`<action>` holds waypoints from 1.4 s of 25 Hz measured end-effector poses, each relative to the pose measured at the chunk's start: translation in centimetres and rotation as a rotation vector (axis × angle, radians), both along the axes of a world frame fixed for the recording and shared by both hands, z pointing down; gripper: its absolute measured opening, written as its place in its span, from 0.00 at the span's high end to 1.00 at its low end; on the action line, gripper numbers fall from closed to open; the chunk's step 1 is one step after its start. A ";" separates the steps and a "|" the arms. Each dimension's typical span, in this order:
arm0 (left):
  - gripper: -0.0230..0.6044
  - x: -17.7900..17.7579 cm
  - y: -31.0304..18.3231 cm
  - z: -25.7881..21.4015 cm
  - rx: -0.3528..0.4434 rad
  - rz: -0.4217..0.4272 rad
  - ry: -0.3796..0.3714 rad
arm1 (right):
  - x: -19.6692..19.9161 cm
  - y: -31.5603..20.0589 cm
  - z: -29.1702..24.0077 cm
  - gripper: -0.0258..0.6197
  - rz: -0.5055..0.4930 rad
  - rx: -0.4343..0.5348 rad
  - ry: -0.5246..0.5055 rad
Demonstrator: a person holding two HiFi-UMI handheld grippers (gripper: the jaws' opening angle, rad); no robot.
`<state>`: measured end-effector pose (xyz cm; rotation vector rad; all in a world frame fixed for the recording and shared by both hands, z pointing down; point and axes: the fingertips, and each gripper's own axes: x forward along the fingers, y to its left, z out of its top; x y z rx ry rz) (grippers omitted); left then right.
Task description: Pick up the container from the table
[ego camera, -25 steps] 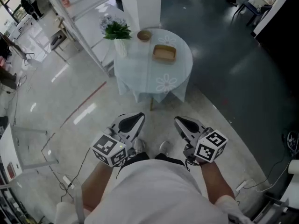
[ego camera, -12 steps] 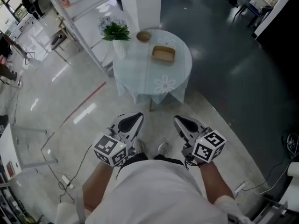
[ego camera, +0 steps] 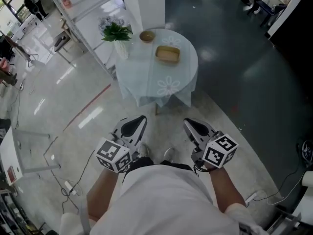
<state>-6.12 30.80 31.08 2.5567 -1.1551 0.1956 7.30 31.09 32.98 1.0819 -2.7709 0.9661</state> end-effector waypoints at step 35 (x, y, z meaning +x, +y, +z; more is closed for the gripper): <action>0.93 1.0 -10.0 3.1 -0.044 0.008 0.030 | 1.0 -10.5 3.4 0.93 0.000 -0.091 -0.013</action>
